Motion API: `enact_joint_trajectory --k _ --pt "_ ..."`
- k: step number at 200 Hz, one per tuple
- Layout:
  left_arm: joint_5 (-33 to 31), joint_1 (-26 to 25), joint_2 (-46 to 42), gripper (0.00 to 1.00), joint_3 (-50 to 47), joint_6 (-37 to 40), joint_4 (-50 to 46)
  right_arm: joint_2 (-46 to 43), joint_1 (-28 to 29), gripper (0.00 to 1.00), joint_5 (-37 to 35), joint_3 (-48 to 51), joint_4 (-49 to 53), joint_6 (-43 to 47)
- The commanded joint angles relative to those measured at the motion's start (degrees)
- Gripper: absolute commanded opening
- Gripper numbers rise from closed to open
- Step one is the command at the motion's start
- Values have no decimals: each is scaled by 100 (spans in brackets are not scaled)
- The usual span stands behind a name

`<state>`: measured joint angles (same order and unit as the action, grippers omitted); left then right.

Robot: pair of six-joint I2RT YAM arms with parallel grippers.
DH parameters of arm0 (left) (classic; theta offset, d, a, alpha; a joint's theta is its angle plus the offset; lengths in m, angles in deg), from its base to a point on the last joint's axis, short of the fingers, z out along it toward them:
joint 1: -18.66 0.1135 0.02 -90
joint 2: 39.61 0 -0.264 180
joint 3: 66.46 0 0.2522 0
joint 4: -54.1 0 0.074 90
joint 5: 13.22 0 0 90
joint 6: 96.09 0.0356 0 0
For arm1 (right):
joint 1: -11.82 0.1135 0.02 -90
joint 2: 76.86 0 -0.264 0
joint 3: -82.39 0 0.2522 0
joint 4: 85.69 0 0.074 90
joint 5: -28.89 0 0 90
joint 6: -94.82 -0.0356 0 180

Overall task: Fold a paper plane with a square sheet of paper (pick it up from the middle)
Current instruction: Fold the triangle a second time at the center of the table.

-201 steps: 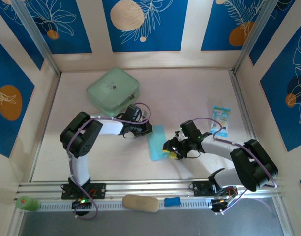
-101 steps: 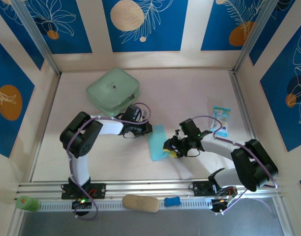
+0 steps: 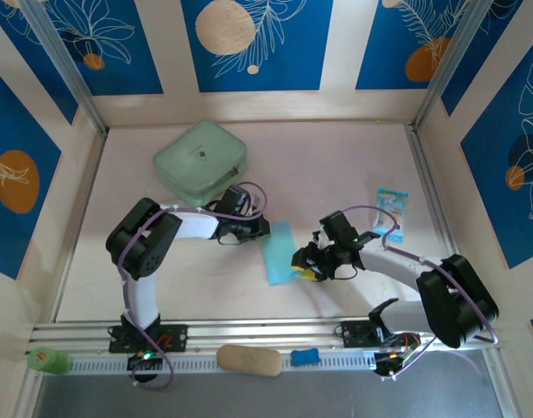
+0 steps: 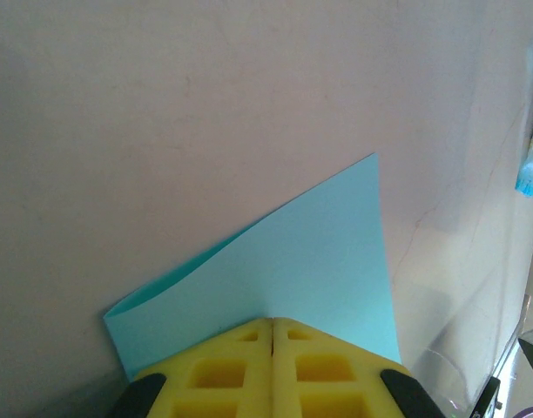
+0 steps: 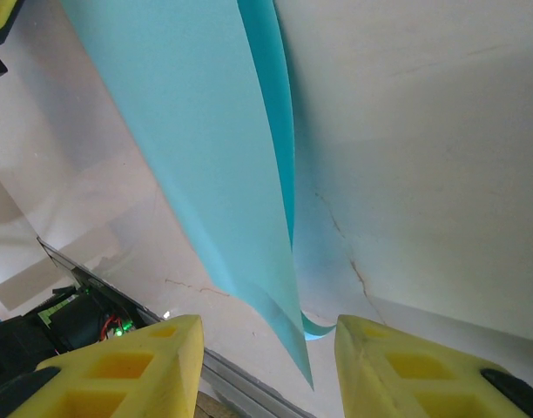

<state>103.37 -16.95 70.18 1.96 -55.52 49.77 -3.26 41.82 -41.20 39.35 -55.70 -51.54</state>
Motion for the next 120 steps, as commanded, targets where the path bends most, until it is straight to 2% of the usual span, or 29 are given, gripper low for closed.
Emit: enact_joint_trajectory --k 1,54,120 --pt "-21 38 48 5 -171 -23 -477 -64 22 43 84 -125 205 89" --pt "-31 37 6 5 -174 -5 -503 -204 32 43 46 11 356 92" --pt "1 37 42 5 -157 -18 -486 -135 -4 44 64 71 -205 -61"
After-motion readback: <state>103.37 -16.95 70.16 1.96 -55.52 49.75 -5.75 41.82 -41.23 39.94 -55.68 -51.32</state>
